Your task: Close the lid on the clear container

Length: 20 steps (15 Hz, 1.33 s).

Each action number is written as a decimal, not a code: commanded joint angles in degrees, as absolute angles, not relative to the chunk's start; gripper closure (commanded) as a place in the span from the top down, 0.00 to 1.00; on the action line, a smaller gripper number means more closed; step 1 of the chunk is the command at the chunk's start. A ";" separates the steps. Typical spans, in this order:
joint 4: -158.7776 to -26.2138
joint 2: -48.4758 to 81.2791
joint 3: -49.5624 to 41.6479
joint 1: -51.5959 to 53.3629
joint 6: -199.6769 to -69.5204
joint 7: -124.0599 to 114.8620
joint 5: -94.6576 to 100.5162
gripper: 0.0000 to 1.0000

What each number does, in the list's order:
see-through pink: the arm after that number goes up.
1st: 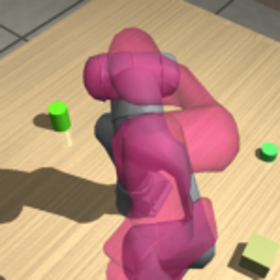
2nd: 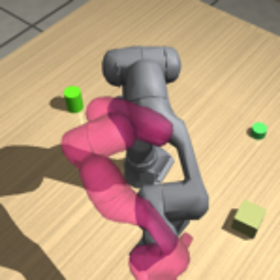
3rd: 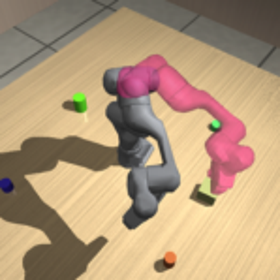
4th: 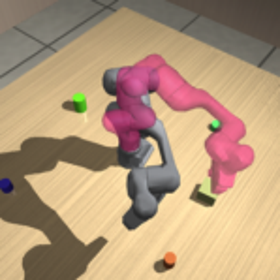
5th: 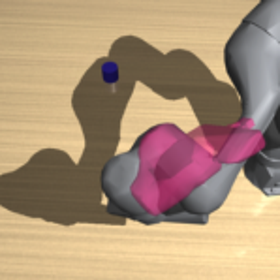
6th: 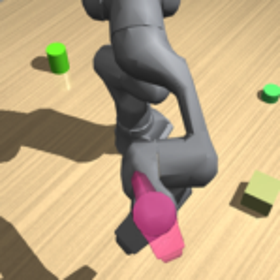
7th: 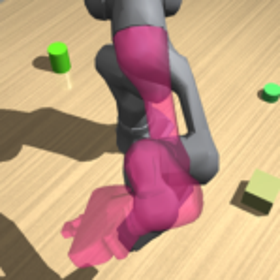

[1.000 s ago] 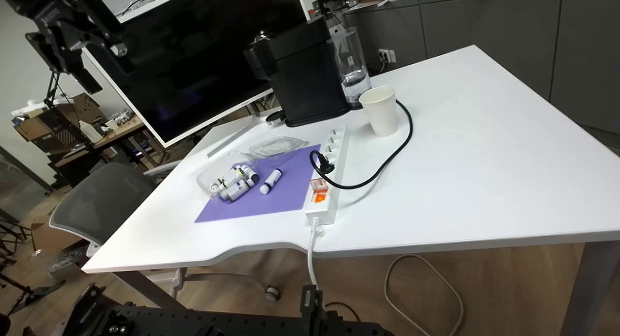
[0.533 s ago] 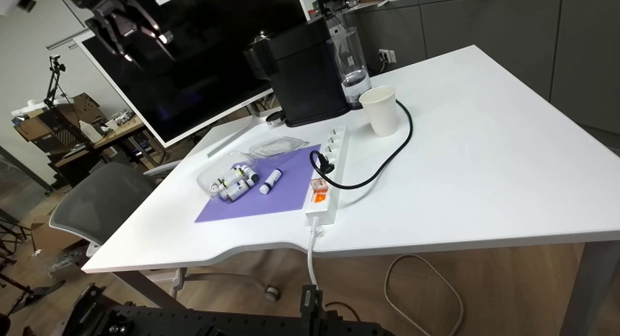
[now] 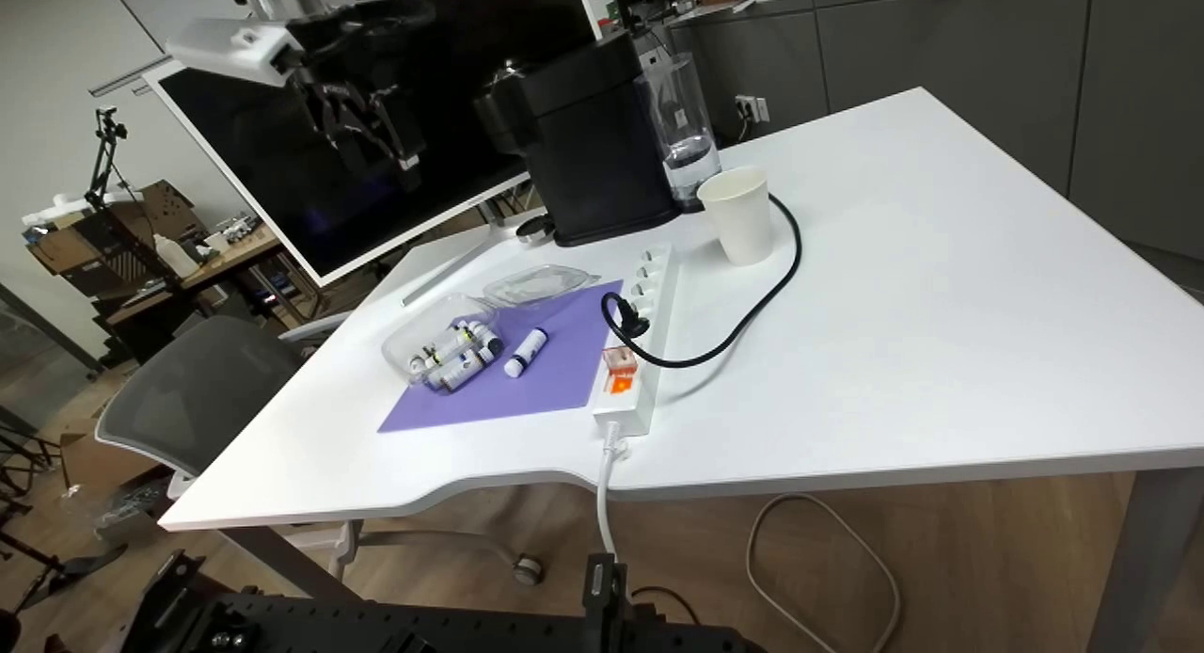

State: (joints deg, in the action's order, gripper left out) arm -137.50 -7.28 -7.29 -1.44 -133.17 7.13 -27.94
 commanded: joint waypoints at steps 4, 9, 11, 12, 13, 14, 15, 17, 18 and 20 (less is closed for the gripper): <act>-133.27 -0.52 -6.93 -3.56 -129.39 10.27 -37.37 1.00; -132.86 1.82 -6.64 -4.03 -135.54 9.23 -39.20 1.00; -132.00 4.80 -6.93 -4.75 -138.20 8.53 -40.38 1.00; -131.55 6.55 -7.05 -5.22 -139.25 8.68 -41.30 1.00; -131.26 8.05 -7.01 -5.68 -140.32 8.66 -41.90 1.00; -130.75 9.86 -6.92 -6.24 -141.08 8.78 -42.82 1.00; -130.24 11.55 -6.74 -6.84 -141.62 9.01 -43.70 1.00; -128.96 14.72 -6.41 -8.01 -141.04 8.94 -45.10 1.00; -128.28 16.16 -6.23 -8.45 -141.01 8.81 -45.56 1.00; -126.72 19.09 -5.72 -9.09 -141.12 9.16 -46.10 1.00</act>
